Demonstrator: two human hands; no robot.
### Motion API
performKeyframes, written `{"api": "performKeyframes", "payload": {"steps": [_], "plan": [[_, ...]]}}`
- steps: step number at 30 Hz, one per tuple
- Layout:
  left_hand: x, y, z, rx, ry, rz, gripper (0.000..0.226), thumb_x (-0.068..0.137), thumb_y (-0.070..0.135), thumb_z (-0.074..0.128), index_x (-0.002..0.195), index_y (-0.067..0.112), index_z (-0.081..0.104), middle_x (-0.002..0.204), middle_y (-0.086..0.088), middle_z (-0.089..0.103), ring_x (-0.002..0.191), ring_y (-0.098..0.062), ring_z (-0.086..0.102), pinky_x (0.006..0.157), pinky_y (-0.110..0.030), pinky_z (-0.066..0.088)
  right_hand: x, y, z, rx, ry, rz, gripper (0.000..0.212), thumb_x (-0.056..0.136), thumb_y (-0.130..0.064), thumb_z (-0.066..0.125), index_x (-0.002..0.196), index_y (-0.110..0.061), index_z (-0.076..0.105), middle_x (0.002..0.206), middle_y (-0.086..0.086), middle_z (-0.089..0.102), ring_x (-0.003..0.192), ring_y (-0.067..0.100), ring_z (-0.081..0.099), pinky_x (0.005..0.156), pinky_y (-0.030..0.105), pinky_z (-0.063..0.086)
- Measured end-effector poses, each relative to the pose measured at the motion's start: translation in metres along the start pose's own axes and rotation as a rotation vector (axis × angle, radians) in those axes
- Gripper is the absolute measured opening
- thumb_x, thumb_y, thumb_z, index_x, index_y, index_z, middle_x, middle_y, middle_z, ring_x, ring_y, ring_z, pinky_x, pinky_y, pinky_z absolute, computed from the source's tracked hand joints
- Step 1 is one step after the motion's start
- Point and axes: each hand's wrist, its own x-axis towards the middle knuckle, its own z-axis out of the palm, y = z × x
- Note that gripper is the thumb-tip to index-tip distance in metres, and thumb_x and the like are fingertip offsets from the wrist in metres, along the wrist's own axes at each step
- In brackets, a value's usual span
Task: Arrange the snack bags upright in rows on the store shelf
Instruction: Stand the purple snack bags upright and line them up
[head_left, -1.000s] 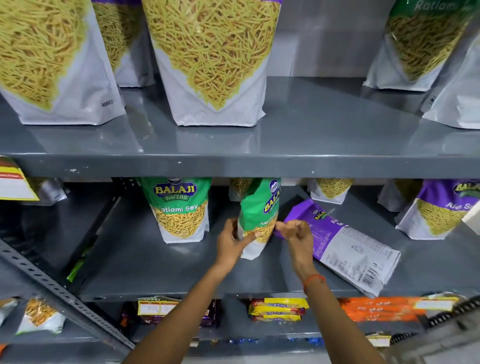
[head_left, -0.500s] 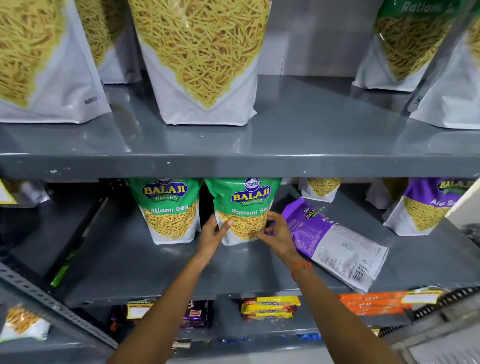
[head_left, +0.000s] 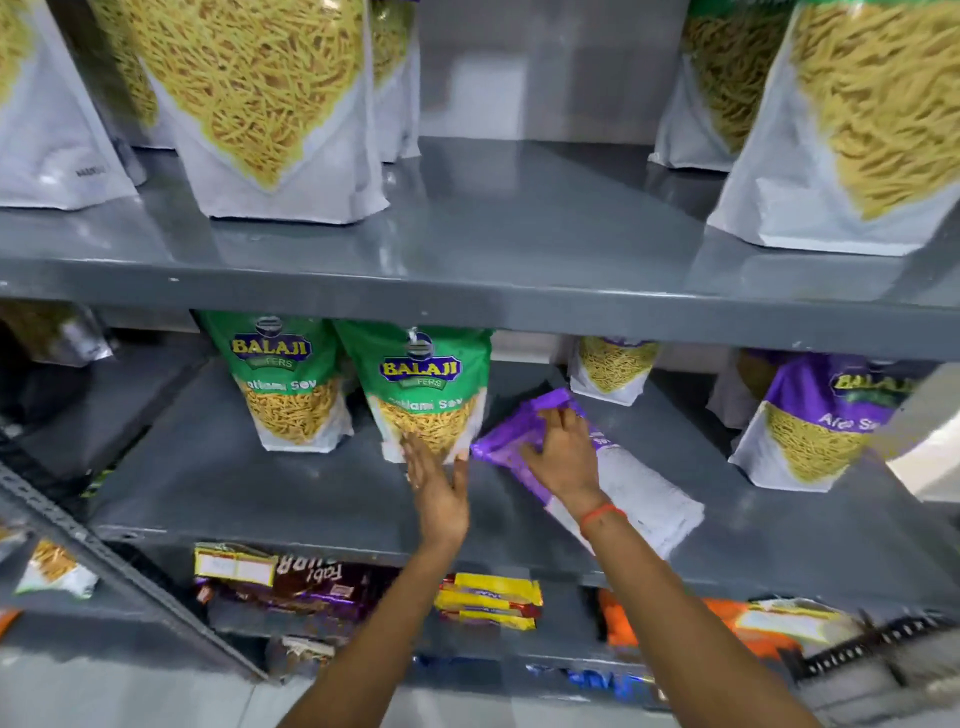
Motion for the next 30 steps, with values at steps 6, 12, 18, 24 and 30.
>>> {"api": "performKeyframes", "payload": {"steps": [6, 12, 18, 24, 30], "plan": [[-0.061, 0.03, 0.076, -0.221, -0.211, -0.451, 0.032, 0.089, 0.014, 0.057, 0.101, -0.016, 0.059, 0.104, -0.038, 0.065, 0.09, -0.041, 0.067, 0.078, -0.047, 0.055, 0.003, 0.085, -0.046, -0.144, -0.391, 0.252, 0.054, 0.095, -0.05, 0.028, 0.134, -0.017, 0.043, 0.148, 0.014, 0.039, 0.135, 0.033, 0.036, 0.114, 0.042, 0.026], [-0.06, 0.037, 0.08, -0.516, -0.185, -0.655, 0.023, 0.085, -0.009, 0.054, 0.067, 0.005, 0.05, 0.065, -0.012, 0.06, 0.04, -0.015, 0.06, 0.035, -0.024, 0.051, 0.013, 0.127, -0.075, -0.017, -0.401, 0.337, 0.039, 0.099, -0.017, 0.033, 0.128, 0.004, 0.046, 0.135, 0.029, 0.048, 0.111, 0.033, 0.052, 0.085, 0.026, 0.043], [-0.058, 0.045, 0.087, -0.538, -0.195, -0.478, 0.019, 0.088, -0.004, 0.053, 0.072, 0.006, 0.055, 0.074, -0.01, 0.064, 0.06, -0.017, 0.065, 0.044, -0.02, 0.057, 0.003, 0.154, -0.069, 0.57, 0.004, 0.388, 0.026, 0.087, 0.007, 0.043, 0.077, -0.002, 0.064, 0.089, 0.013, 0.062, 0.074, 0.017, 0.051, 0.045, 0.005, 0.037], [-0.026, 0.069, 0.097, -0.405, -0.146, -0.122, 0.026, 0.089, 0.003, 0.053, 0.067, 0.014, 0.057, 0.074, -0.01, 0.065, 0.078, -0.023, 0.062, 0.074, -0.042, 0.053, 0.005, 0.154, -0.071, 0.777, 0.286, 0.281, 0.016, 0.093, -0.003, 0.047, 0.081, -0.009, 0.055, 0.076, 0.012, 0.054, 0.061, 0.016, 0.044, 0.052, 0.013, 0.041], [0.003, 0.077, 0.109, -0.125, -0.129, 0.175, 0.014, 0.09, 0.01, 0.055, 0.09, -0.003, 0.06, 0.09, -0.025, 0.07, 0.079, -0.02, 0.06, 0.081, -0.048, 0.051, 0.012, 0.156, -0.062, 0.61, 0.429, 0.247, 0.016, 0.093, 0.001, 0.046, 0.089, 0.012, 0.056, 0.091, 0.032, 0.064, 0.08, 0.032, 0.058, 0.064, 0.03, 0.031]]}}
